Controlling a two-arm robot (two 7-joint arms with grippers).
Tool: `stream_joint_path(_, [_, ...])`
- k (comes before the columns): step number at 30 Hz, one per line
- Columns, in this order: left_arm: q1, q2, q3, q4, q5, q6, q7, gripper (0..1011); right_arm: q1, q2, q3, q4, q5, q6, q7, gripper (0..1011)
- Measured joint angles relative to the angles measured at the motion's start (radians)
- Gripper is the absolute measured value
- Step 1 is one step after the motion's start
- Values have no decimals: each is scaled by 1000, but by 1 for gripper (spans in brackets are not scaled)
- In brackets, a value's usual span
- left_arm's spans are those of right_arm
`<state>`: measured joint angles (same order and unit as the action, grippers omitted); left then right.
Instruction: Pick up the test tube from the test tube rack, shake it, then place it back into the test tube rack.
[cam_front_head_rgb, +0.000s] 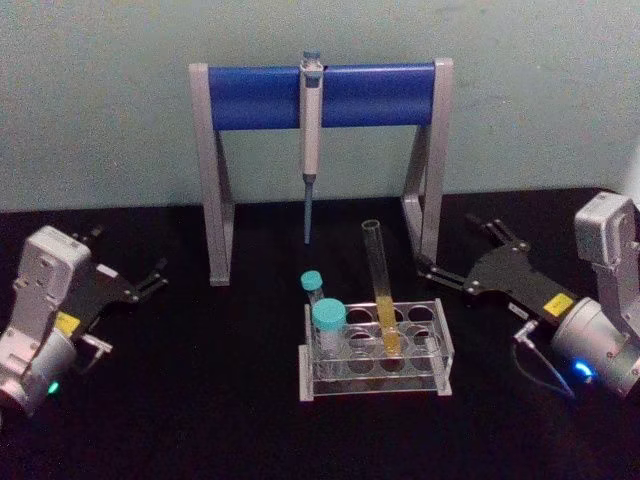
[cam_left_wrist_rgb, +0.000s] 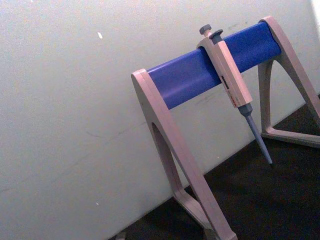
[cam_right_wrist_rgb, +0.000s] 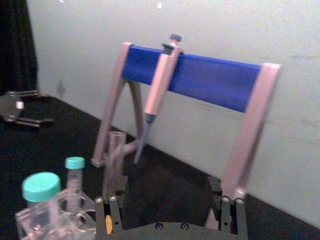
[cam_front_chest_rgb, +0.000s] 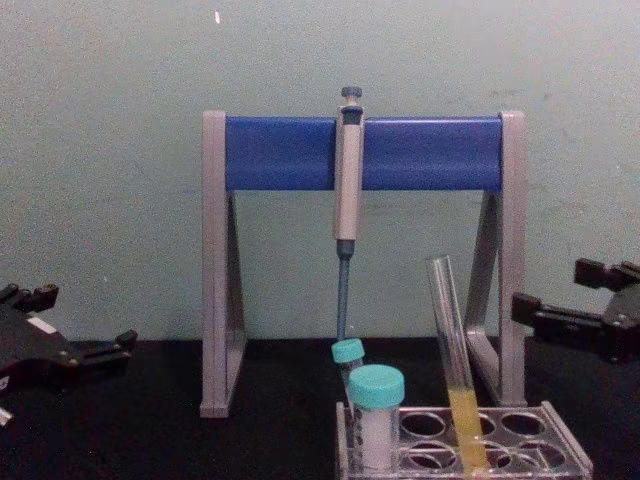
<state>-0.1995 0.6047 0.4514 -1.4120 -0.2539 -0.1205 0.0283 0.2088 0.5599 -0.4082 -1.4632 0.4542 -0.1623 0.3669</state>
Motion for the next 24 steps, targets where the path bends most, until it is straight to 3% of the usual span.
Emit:
stream_joint_path(8, [0, 0, 0, 0, 0, 0, 0, 1001, 35, -24, -16, 6, 23, 59, 92, 1000])
stream_joint_path(24, [0, 0, 0, 0, 0, 0, 0, 1001, 108, -67, -47, 47, -3, 160, 174, 1000])
